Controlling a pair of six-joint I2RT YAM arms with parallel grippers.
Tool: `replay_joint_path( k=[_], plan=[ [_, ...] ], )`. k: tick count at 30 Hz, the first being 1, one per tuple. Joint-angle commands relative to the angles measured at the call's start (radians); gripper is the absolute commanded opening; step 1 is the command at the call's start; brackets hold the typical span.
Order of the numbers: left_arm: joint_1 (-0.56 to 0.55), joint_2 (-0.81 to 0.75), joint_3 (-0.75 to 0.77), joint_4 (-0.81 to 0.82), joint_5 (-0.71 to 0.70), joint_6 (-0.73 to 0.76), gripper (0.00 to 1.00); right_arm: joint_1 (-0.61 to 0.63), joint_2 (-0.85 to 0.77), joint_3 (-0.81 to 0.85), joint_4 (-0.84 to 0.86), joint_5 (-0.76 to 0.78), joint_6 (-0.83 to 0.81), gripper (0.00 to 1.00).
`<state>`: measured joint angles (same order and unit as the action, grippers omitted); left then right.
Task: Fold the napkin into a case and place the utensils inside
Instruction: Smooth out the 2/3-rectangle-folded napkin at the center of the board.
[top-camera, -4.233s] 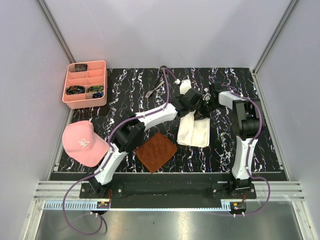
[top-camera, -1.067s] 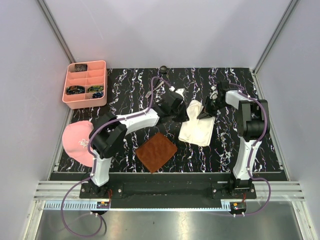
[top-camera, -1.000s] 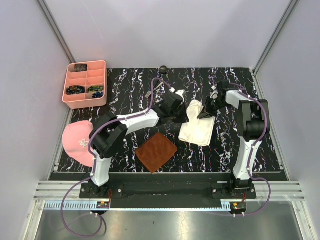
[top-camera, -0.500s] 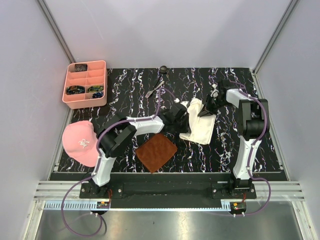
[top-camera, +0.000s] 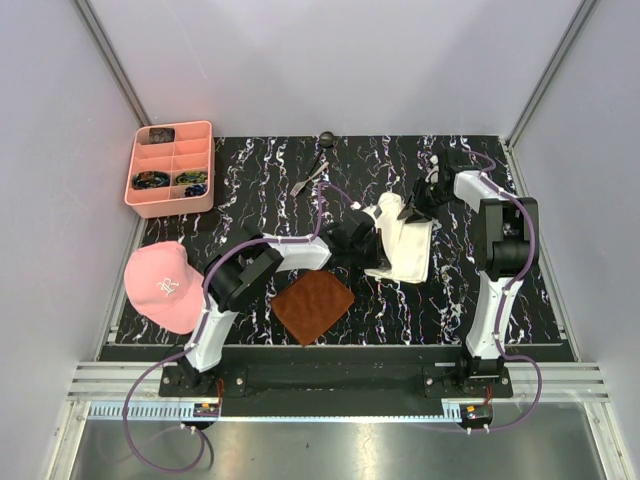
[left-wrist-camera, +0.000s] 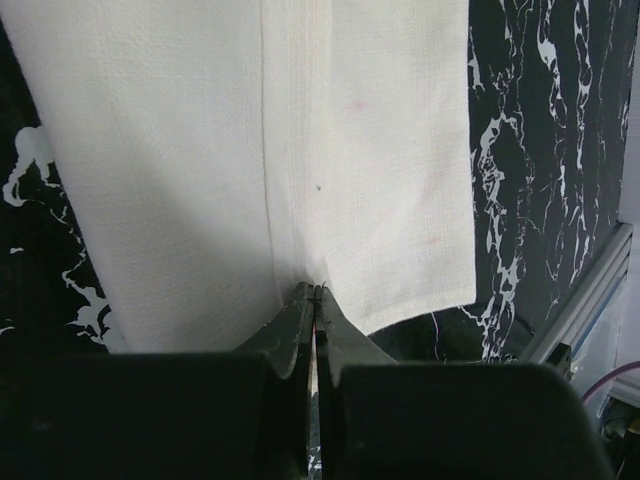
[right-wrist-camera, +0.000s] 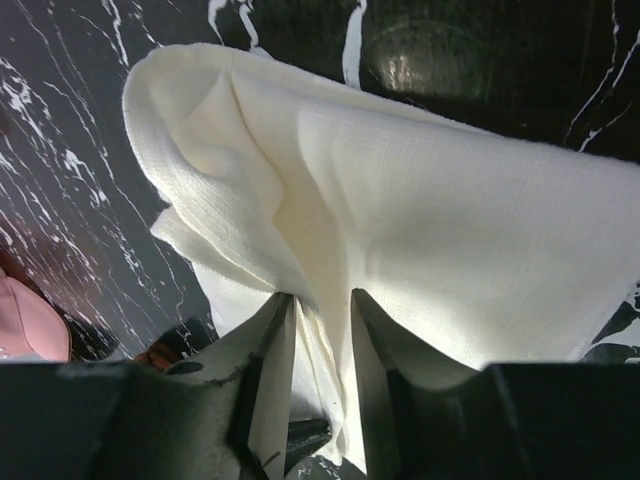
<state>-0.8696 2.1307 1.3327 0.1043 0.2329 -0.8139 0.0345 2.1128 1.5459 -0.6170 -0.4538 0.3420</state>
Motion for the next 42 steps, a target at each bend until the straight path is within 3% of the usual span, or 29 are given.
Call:
replay_joint_path(
  k=[1,15,23,26,33,39,42],
  plan=[
    [-0.005,0.017,-0.003,0.055,0.034,-0.022,0.01,-0.007,-0.017,0.071,0.046,0.011,0.019,0.4],
    [-0.005,0.032,0.008,0.057,0.046,-0.033,0.0,-0.007,0.096,0.221,0.031,0.009,0.032,0.41],
    [-0.002,-0.027,0.02,0.023,0.071,-0.033,0.01,-0.015,0.188,0.289,0.023,0.047,0.0,0.1],
    [0.014,-0.084,0.014,-0.023,0.072,-0.036,0.04,-0.018,0.202,0.283,0.025,0.069,-0.044,0.09],
    [0.067,-0.127,-0.004,-0.078,0.085,-0.03,0.05,-0.018,0.194,0.292,0.028,0.064,-0.09,0.16],
    [0.081,-0.043,0.063,-0.133,0.121,-0.013,0.05,-0.019,0.158,0.292,0.002,0.058,-0.074,0.39],
    [0.063,-0.015,0.059,-0.12,0.108,-0.013,0.04,-0.018,0.125,0.296,-0.044,0.081,-0.06,0.44]
  ],
)
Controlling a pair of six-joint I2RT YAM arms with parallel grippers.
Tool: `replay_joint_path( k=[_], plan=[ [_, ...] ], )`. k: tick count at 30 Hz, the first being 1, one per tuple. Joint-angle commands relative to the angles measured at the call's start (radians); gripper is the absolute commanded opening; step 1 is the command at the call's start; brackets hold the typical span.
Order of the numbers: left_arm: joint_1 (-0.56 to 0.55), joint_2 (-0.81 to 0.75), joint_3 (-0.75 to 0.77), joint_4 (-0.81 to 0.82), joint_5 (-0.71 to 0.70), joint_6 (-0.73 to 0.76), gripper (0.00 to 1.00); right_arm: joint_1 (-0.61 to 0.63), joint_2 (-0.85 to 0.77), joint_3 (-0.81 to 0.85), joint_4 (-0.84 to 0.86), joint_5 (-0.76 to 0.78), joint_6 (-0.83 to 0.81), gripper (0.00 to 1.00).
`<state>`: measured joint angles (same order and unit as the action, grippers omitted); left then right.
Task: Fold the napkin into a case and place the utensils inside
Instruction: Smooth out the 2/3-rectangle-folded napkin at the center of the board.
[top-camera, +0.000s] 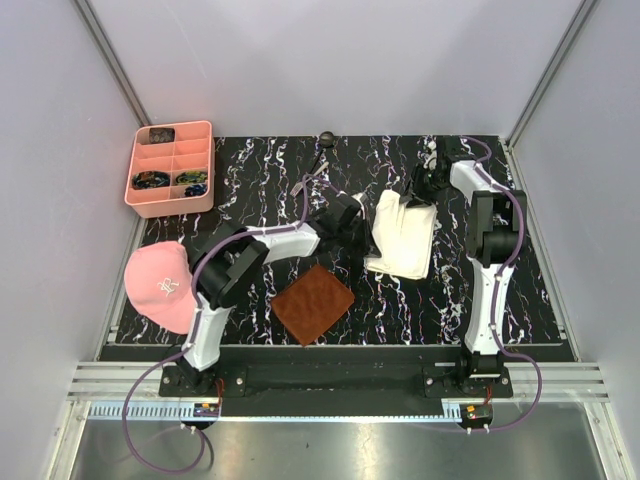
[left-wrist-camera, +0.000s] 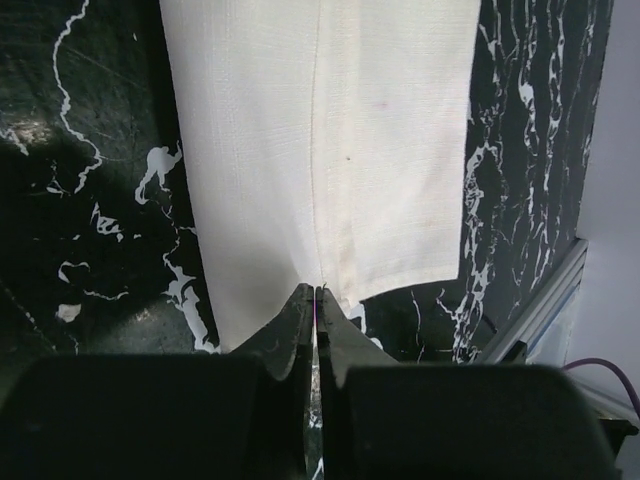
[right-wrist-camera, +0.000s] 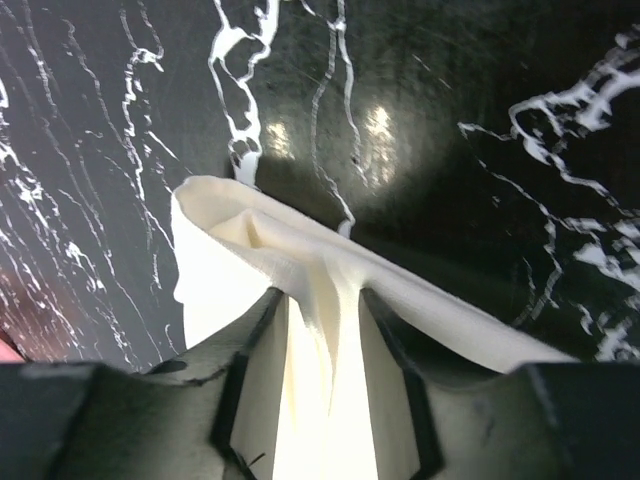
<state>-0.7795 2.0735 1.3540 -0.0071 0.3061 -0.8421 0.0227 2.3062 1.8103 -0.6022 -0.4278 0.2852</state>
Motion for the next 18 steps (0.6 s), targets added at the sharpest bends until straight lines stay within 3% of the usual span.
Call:
replay_joint_path(
  k=[1,14,17,18],
  plan=[
    [-0.03,0.048,0.036,-0.008,0.03,0.017,0.04,-0.007,-0.079,0.03,-0.071,0.055,0.0,0.46],
    [-0.069,0.111,0.088,0.025,0.062,-0.006,0.03,0.04,-0.255,-0.127,-0.084,0.041,0.058,0.5],
    [-0.072,0.119,0.092,0.027,0.059,-0.006,0.03,0.065,-0.246,-0.138,-0.048,-0.033,0.046,0.44],
    [-0.072,0.12,0.091,0.025,0.056,-0.008,0.03,0.071,-0.235,-0.135,-0.041,-0.063,0.054,0.33]
  ],
)
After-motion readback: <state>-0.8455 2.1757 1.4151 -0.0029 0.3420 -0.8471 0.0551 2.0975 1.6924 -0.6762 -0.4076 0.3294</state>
